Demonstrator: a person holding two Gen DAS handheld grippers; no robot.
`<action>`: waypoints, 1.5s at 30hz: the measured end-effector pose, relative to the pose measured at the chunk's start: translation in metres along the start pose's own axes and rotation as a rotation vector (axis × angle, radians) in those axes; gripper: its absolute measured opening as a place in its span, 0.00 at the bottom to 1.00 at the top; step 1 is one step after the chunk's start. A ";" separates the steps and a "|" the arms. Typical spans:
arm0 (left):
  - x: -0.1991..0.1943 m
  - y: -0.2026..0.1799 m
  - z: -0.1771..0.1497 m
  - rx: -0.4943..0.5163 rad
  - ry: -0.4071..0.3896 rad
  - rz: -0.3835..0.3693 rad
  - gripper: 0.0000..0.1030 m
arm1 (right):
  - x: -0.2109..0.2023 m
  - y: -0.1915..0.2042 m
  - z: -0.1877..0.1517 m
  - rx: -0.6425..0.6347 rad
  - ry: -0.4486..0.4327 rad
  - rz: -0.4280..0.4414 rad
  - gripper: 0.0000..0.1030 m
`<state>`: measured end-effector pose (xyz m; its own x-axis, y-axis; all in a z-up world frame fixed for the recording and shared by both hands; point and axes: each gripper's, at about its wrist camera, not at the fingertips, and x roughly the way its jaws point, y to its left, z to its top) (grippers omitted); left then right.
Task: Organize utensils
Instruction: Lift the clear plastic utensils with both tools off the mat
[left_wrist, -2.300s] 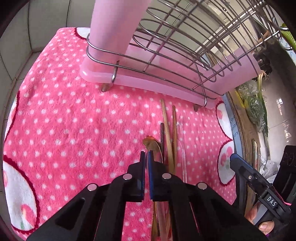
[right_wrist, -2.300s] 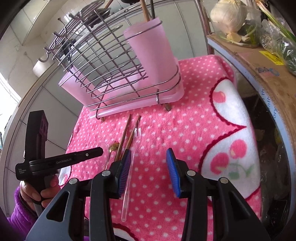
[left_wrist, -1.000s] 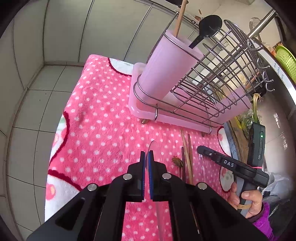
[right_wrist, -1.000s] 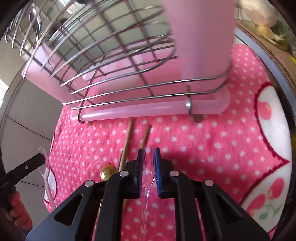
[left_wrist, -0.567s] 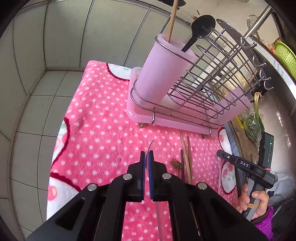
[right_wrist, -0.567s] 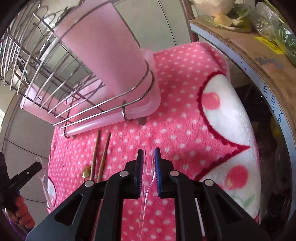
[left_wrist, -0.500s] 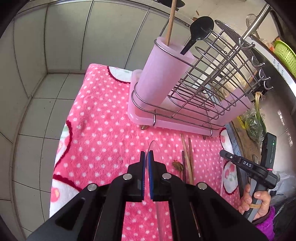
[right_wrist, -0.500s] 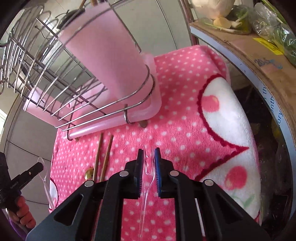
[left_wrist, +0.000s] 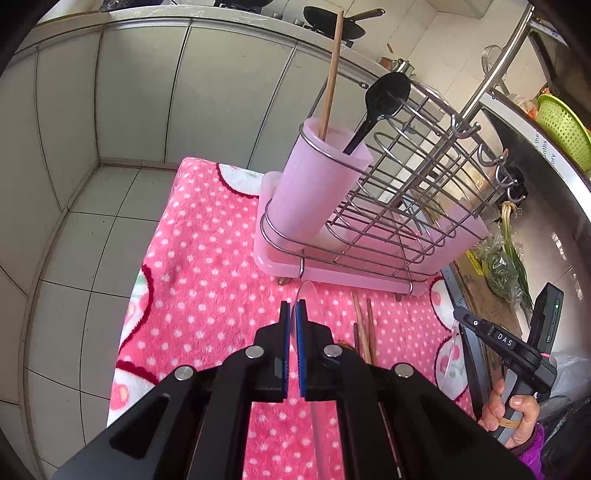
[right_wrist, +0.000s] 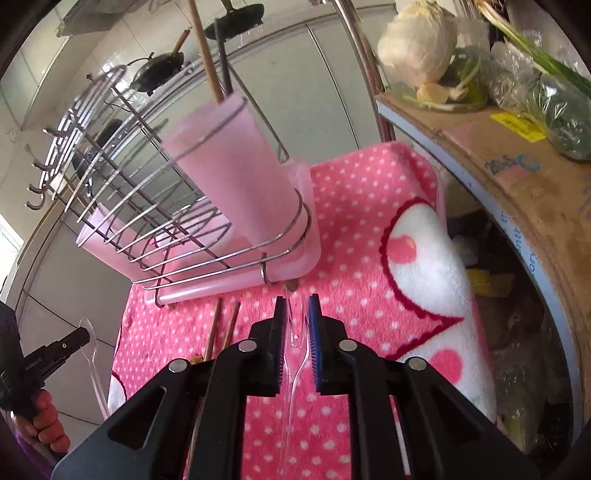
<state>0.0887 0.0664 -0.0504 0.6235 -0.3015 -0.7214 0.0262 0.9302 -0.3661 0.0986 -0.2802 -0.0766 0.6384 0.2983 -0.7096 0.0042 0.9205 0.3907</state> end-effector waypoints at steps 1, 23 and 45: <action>-0.002 -0.001 0.001 0.001 -0.008 0.000 0.03 | -0.003 0.001 0.001 -0.005 -0.012 0.001 0.12; -0.071 -0.021 0.009 0.054 -0.242 -0.010 0.03 | -0.061 0.017 0.003 -0.071 -0.140 0.030 0.12; -0.082 -0.024 0.012 0.059 -0.290 -0.019 0.03 | -0.027 -0.025 0.013 0.109 0.070 0.077 0.12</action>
<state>0.0462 0.0717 0.0243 0.8193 -0.2547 -0.5137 0.0800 0.9379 -0.3375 0.0917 -0.3141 -0.0597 0.5851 0.3870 -0.7127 0.0432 0.8627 0.5039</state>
